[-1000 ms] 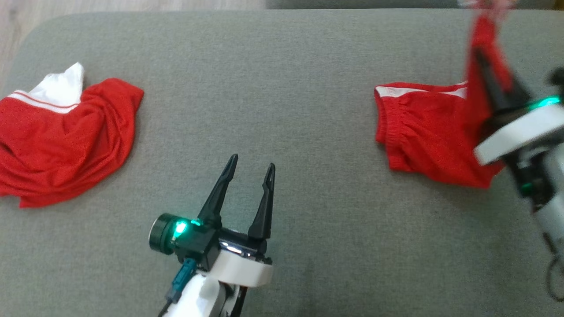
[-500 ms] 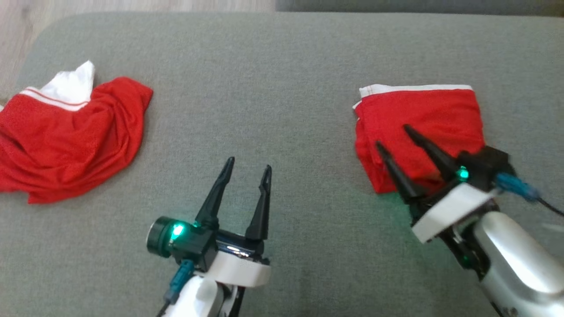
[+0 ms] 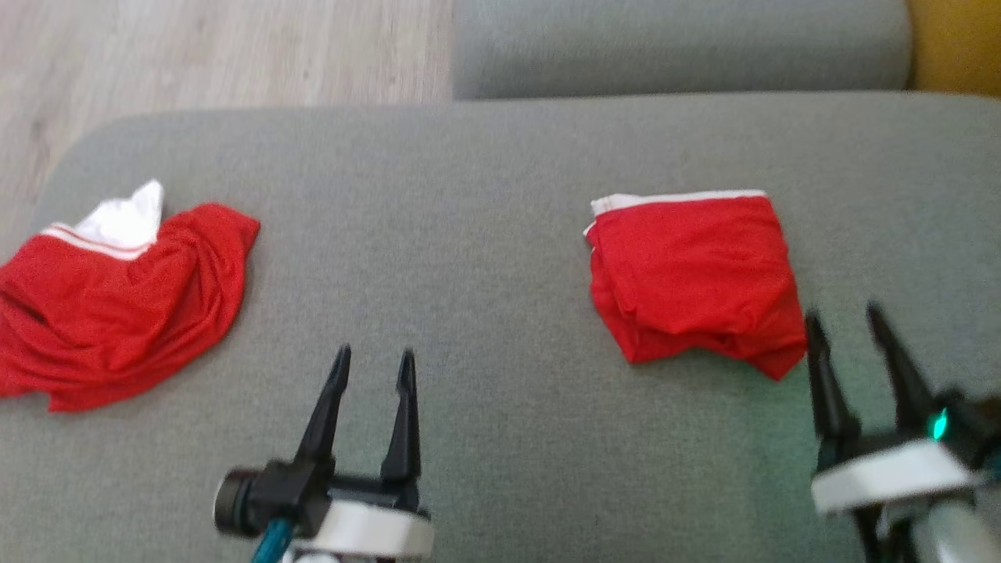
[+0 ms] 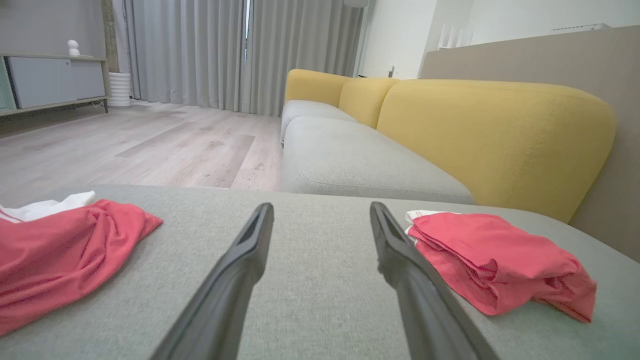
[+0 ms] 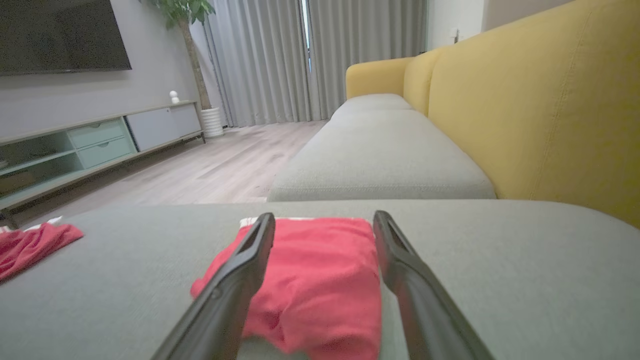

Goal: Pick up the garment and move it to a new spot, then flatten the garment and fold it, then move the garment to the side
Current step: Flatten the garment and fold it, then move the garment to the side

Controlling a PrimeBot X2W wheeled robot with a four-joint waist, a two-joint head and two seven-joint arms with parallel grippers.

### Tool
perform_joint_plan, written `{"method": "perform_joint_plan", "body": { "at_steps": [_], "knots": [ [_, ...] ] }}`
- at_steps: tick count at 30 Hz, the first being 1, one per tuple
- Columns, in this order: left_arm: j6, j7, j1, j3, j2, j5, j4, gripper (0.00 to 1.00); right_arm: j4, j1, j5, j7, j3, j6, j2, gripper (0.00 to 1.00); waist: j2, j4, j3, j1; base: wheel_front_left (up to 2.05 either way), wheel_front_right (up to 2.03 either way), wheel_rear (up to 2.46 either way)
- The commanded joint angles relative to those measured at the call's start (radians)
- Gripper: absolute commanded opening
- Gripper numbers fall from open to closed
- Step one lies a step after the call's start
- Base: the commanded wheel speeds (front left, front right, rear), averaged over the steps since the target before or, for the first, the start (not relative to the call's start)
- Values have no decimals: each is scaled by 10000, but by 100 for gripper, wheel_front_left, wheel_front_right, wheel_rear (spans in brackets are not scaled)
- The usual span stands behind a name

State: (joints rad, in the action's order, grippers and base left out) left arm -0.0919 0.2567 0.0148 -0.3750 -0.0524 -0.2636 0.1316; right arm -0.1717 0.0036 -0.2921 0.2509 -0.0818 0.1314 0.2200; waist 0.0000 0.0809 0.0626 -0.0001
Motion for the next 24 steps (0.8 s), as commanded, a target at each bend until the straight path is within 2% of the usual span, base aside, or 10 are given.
{"method": "perform_joint_plan", "body": {
  "at_steps": [1, 9, 24],
  "knots": [
    [31, 51, -30, 432, 22, -7, -257, 100, 227, 178, 146, 105, -20, -7, -74, 100, 0, -66, -308, 1, 0, 0, 0],
    [115, 51, -614, 753, 22, -16, -242, 100, 209, 897, 886, 107, 500, -7, -751, 100, 0, -81, -569, 1, 0, 0, 0],
    [96, 51, -716, 961, 22, 188, -147, 100, 98, 881, 1220, 108, 526, -7, -812, 100, 0, -87, -578, 1, 0, 0, 0]
  ]
}}
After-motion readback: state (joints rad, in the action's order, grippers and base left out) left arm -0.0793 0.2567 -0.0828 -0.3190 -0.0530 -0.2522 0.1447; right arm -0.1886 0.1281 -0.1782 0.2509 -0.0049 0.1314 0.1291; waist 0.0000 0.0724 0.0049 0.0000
